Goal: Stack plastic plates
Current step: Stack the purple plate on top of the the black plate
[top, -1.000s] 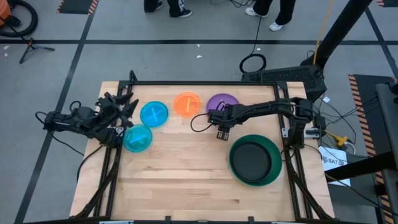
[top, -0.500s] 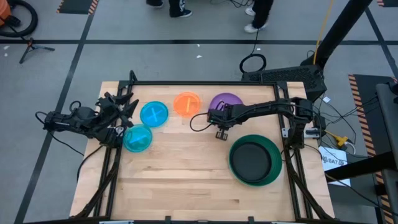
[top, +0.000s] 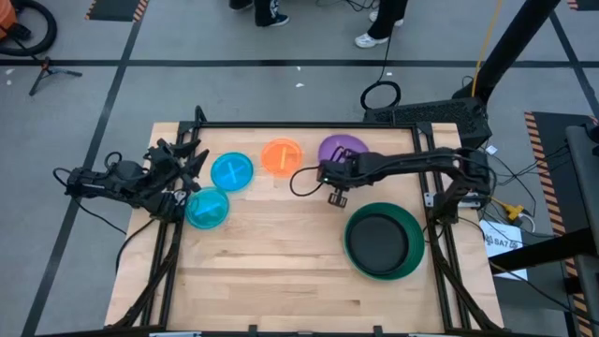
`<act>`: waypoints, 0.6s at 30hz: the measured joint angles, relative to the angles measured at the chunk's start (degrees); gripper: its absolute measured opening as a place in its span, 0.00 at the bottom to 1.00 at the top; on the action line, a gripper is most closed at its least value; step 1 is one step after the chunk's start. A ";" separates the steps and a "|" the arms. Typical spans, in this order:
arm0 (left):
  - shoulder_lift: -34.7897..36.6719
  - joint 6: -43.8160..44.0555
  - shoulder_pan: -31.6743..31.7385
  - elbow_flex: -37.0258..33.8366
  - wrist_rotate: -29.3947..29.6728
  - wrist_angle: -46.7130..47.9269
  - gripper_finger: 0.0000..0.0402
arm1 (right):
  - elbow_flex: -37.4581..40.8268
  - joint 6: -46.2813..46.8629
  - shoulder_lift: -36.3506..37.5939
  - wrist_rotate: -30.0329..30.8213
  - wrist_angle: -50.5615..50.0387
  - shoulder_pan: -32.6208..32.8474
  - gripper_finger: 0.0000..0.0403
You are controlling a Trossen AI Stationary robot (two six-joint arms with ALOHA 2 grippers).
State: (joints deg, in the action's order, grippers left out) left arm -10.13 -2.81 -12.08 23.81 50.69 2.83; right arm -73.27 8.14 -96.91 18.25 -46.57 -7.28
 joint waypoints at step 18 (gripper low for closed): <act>0.00 0.02 0.00 0.00 0.01 0.00 0.53 | -14.76 30.19 6.87 -13.93 -26.70 12.97 0.00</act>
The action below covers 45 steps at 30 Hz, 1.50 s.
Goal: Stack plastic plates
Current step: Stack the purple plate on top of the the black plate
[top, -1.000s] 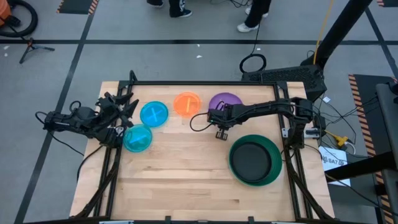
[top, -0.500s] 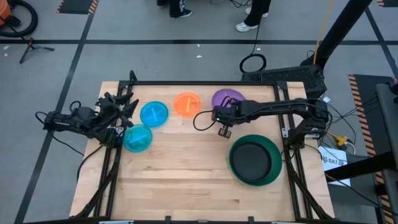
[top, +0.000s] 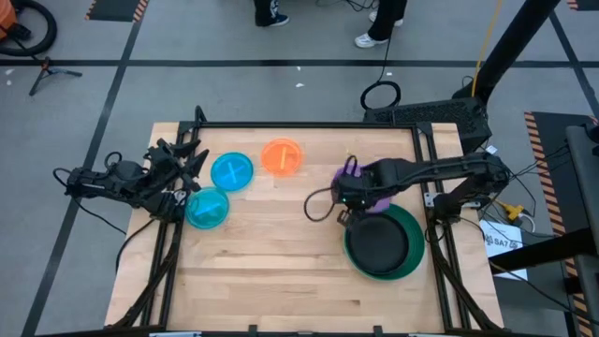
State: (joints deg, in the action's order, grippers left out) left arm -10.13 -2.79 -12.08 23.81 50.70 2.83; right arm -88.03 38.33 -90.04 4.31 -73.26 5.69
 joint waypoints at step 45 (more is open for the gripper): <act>0.01 0.24 0.00 0.00 0.02 0.02 0.53 | 0.00 21.05 0.31 -19.24 -0.10 5.42 0.18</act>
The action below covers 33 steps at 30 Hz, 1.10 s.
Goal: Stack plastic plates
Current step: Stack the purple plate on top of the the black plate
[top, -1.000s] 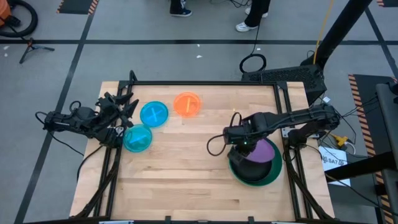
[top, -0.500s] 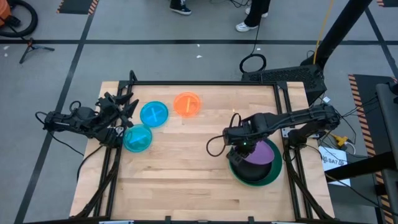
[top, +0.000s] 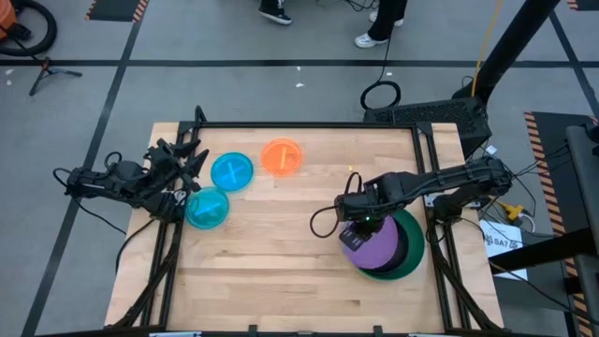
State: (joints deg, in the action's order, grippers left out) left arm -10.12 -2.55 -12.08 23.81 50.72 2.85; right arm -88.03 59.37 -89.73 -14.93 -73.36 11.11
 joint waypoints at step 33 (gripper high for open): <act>0.00 -0.02 0.00 0.00 0.00 0.04 0.53 | 30.97 -11.10 -0.02 2.61 15.29 -2.80 0.02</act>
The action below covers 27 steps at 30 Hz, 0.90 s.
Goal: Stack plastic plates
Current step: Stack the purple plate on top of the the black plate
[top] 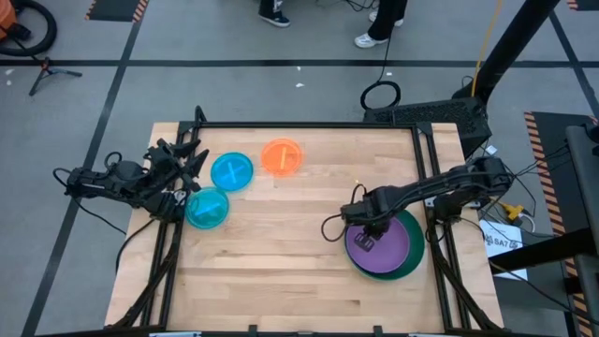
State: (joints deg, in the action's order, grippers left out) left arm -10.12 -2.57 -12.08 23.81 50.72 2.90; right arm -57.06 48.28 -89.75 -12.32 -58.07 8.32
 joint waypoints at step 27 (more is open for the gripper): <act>-0.01 0.00 0.00 0.00 0.00 0.03 0.53 | -4.74 -2.06 -0.09 0.28 -10.02 -0.13 0.00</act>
State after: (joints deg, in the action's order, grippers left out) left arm -10.13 -2.57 -12.08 23.81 50.72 2.93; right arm -61.80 46.22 -89.84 -12.03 -68.09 8.19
